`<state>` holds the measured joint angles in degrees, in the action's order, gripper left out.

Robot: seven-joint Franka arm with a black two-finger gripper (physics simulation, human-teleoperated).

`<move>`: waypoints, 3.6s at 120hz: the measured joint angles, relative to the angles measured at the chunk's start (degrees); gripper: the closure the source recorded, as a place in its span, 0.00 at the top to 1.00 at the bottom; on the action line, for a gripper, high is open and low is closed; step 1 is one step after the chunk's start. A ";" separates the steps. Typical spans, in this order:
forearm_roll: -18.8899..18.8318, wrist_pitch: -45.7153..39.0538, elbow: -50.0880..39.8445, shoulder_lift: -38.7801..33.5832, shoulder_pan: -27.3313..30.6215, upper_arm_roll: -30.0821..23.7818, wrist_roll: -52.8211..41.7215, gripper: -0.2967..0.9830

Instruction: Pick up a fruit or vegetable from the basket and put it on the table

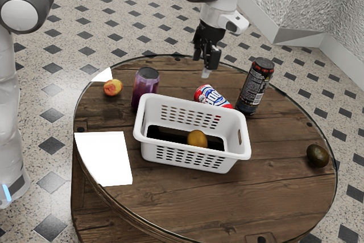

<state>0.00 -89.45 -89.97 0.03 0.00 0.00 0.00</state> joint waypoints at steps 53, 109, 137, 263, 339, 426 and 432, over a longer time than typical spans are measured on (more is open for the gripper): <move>-3.20 -1.70 12.77 9.03 -57.43 56.84 1.06 0.75; -2.61 -19.16 -17.87 -8.22 -22.97 15.90 -6.10 0.75; -1.97 -20.08 -23.08 -8.66 -29.99 17.20 -7.14 0.75; -0.84 -22.08 -23.87 0.41 -31.16 17.21 -9.03 0.75; -2.71 -26.80 -13.29 6.26 -28.00 17.49 -8.67 0.58; -1.69 -34.38 10.65 29.73 -21.22 -6.59 -7.84 0.68; -1.44 -35.18 11.15 30.44 -21.04 -6.64 -8.42 0.71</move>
<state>-1.44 -124.63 -78.82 30.47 -21.04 -6.64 -8.42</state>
